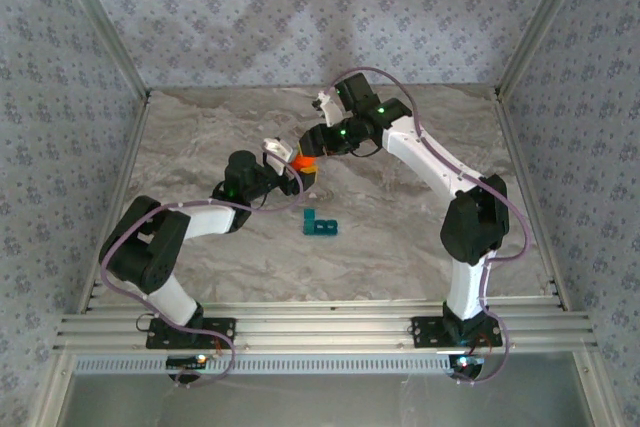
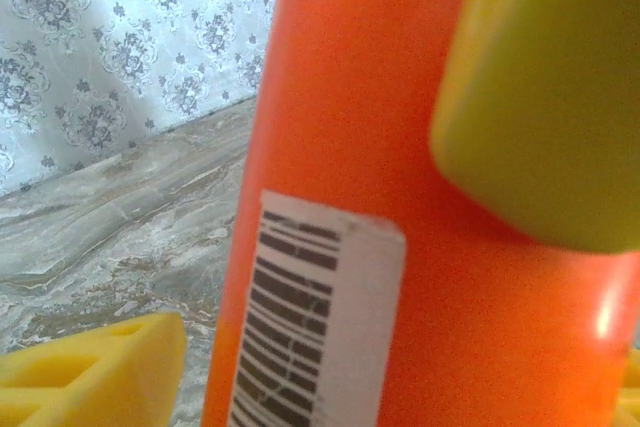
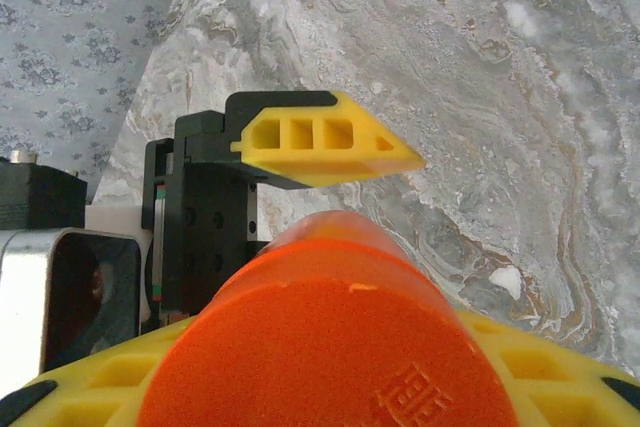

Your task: Sort the pills into containers

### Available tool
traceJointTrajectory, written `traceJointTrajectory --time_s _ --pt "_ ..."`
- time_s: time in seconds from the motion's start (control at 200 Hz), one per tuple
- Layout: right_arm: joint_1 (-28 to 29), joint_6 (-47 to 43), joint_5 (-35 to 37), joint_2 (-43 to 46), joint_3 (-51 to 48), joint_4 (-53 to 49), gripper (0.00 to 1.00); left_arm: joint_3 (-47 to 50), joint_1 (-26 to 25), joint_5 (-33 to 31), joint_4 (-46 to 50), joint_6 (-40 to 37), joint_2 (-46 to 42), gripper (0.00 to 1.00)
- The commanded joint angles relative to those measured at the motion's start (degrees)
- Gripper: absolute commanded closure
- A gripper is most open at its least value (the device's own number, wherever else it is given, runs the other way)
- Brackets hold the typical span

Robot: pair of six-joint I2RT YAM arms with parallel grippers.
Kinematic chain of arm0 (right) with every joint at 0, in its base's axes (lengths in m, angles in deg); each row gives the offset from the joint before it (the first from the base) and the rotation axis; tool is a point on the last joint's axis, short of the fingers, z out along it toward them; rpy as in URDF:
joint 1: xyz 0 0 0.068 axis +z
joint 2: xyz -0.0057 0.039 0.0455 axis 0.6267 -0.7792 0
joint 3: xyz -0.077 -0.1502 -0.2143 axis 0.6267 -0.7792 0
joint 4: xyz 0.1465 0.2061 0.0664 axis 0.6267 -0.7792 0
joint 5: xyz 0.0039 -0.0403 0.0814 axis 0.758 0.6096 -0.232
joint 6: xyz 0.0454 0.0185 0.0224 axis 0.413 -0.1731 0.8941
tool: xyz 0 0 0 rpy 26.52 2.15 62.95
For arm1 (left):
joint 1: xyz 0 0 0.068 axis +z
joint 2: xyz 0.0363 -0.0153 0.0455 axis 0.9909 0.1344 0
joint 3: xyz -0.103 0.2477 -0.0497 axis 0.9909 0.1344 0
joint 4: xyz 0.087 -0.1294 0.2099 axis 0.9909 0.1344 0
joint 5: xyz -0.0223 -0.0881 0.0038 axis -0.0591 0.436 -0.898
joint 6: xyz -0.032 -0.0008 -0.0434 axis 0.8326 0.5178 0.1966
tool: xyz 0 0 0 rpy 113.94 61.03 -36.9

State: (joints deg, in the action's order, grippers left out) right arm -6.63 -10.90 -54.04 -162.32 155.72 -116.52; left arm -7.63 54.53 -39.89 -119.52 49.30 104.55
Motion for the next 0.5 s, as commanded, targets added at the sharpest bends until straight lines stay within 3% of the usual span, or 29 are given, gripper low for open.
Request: traceJointTrajectory --time_s 0.0,0.15,0.31,0.495 --pt "0.0 0.5 0.1 -0.9 0.1 -2.3 0.76 -0.2 1.1 0.2 -3.0 1.7 -2.5 0.27" --pt "-0.1 0.7 0.0 -0.9 0.1 -2.0 0.76 -0.9 1.6 1.3 -1.3 1.6 -2.5 0.37" --pt "0.1 0.4 1.1 -1.3 0.1 -2.3 0.76 -1.0 1.7 1.3 -1.2 1.9 -2.6 0.38" --pt "0.2 0.3 1.6 -1.4 0.2 -2.6 0.76 -0.9 1.8 0.6 -1.4 1.9 -2.8 0.27"
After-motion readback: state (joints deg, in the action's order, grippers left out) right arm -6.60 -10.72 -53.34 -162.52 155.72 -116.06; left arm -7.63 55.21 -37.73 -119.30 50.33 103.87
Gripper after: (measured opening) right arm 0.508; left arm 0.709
